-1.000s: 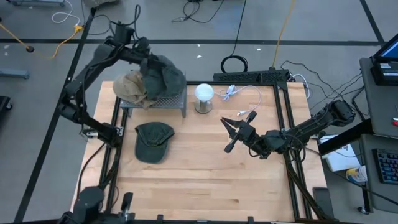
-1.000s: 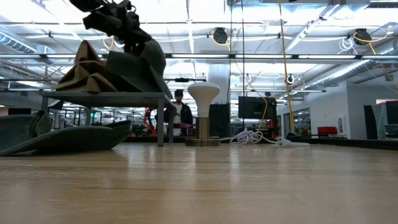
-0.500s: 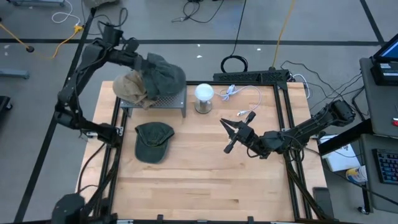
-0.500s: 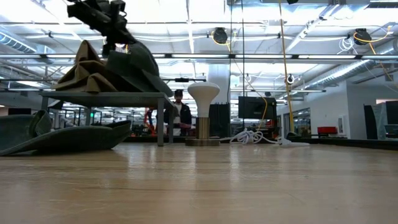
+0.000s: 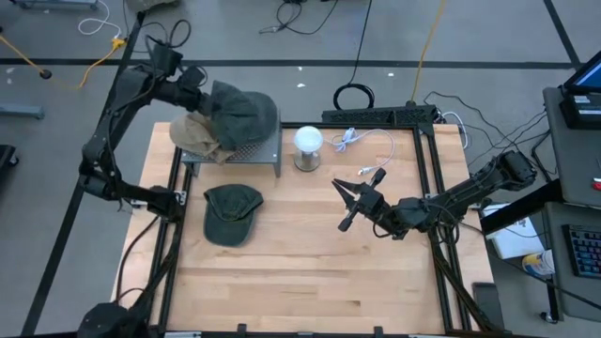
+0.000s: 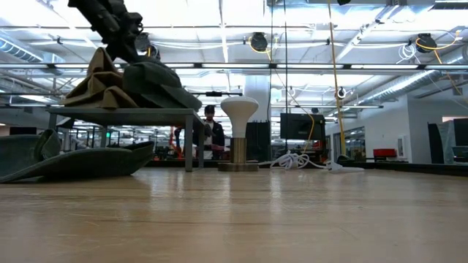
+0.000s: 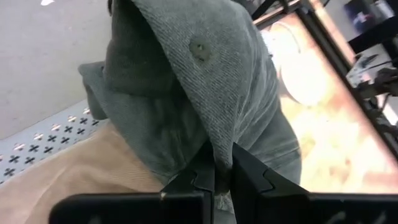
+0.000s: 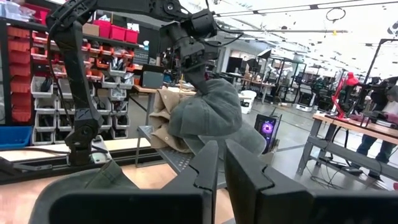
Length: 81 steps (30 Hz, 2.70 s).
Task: Pick & Place hat
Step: Stack the right black cap on the black cap on the shelf
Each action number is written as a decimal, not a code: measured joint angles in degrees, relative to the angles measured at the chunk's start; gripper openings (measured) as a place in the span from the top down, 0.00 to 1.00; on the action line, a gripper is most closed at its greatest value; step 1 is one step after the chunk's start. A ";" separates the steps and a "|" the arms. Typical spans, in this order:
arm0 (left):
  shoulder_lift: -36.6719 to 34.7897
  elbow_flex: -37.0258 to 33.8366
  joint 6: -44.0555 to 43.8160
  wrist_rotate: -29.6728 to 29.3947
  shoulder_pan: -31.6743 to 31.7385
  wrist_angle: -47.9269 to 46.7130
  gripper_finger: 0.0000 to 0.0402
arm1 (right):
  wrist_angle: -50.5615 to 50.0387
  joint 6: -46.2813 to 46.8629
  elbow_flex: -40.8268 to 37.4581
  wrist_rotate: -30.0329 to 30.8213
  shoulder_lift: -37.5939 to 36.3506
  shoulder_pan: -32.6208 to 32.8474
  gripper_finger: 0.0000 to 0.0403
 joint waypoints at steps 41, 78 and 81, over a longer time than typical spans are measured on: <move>-6.36 0.00 -11.03 -11.58 0.82 6.49 0.60 | -2.36 4.52 0.00 -9.01 0.00 -2.93 0.96; 11.93 0.04 -5.37 -25.78 -17.62 13.60 0.60 | -3.26 4.54 0.00 -8.88 0.00 -0.92 0.96; 11.62 0.04 -6.00 -28.33 -18.15 14.27 0.60 | -3.26 4.54 0.00 -8.87 0.00 -0.92 0.96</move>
